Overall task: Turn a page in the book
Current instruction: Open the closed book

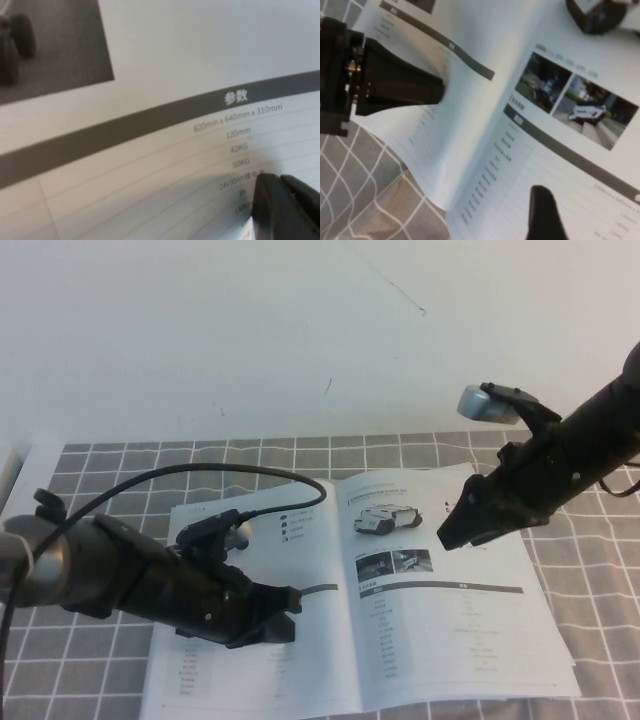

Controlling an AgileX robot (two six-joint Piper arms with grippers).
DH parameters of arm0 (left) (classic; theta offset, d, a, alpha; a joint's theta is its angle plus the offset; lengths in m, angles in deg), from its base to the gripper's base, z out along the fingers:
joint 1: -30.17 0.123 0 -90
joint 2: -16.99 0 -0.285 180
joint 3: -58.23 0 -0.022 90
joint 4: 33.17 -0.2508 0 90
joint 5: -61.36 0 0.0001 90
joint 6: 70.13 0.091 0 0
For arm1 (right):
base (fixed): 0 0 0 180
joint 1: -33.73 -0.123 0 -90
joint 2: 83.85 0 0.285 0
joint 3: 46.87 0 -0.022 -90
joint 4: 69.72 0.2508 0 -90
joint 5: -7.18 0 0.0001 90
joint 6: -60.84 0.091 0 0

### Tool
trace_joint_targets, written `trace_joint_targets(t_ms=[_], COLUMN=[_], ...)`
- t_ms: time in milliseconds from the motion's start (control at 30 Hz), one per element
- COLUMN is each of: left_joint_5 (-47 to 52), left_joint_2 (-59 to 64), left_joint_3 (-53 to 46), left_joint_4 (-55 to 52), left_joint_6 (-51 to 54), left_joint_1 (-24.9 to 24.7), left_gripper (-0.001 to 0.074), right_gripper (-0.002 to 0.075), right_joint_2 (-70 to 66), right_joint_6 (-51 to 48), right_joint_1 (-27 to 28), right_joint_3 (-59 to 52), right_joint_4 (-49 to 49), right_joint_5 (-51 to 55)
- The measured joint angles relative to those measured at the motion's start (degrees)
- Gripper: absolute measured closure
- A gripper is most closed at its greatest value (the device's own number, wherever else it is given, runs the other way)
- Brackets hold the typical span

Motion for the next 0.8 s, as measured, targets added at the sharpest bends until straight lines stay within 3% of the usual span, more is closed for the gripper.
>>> trace_joint_targets(t_ms=[333, 567, 800], left_joint_5=[3.10, 6.20, 2.90], left_joint_2=[-1.61, -4.78, -1.51], left_joint_3=[0.71, 6.81, 9.87], left_joint_4=[1.64, -1.99, -2.77], left_joint_6=[4.43, 2.46, 1.58], left_joint_1=[-1.20, -2.01, -2.95], left_gripper=[0.0737, 0.0737, 0.0737], right_gripper=[0.0331, 0.0331, 0.0331], right_joint_2=[-0.37, -0.37, -0.71], right_joint_6=[11.33, 12.39, 15.53], right_joint_1=[0.00, 0.00, 0.00], right_joint_3=[0.67, 0.67, 0.67], right_joint_4=[-19.57, -21.53, -23.00], right_joint_5=[1.34, -0.16, -1.77])
